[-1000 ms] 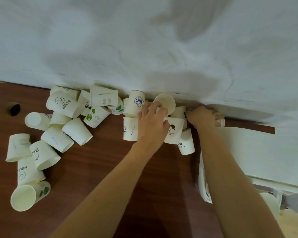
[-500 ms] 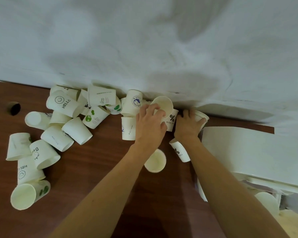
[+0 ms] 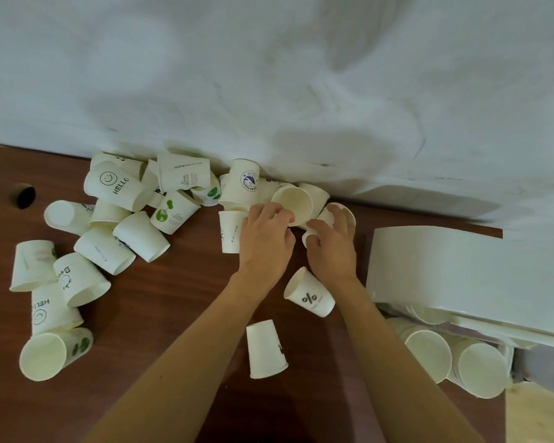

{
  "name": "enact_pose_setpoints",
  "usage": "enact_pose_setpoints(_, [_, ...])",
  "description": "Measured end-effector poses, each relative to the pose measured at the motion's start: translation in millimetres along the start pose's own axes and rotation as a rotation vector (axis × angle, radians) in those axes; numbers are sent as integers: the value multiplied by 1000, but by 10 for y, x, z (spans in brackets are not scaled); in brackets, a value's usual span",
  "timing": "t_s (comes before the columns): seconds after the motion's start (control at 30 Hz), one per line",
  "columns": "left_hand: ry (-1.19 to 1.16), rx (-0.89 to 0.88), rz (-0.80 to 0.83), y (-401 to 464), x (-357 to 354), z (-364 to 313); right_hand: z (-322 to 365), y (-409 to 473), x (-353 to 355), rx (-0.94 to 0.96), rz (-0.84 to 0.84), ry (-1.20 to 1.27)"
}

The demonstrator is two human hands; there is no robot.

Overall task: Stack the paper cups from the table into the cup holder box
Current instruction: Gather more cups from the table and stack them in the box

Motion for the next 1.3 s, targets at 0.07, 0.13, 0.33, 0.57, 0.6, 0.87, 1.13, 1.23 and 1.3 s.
enact_pose_setpoints(0.07, [-19,4,3,-26,9,29,-13,-26,4,-15,-14,77])
enact_pose_setpoints(0.13, [-24,10,5,-45,24,58,-33,-37,33,-68,-19,210])
enact_pose_setpoints(0.33, [-40,13,17,-103,63,80,-34,-126,83,-120,-19,139])
enact_pose_setpoints(0.57, [-65,9,-11,-292,228,70,191,-401,440,-79,-219,181])
enact_pose_setpoints(0.6, [-62,12,-14,-333,259,70,224,-463,491,-73,-235,186])
enact_pose_setpoints(0.87, [-101,28,-27,-751,552,-3,343,-1103,794,-198,-354,653])
enact_pose_setpoints(1.13, [-209,-46,-37,-1150,775,-151,342,-1728,813,-163,-11,717])
enact_pose_setpoints(1.23, [-240,-58,-30,-1289,819,-249,349,-1941,839,-126,121,684])
enact_pose_setpoints(1.3, [-250,-81,-24,-1379,830,-350,326,-2057,866,-116,160,655])
Point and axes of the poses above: each hand's wrist, its own y-axis towards the middle knuckle, its own x-axis out of the back of the hand, z = x × y, the point moved 6 cm from there along y, towards the middle knuckle, and after that the axes turned 13 degrees about y, right-handed, at the moved point
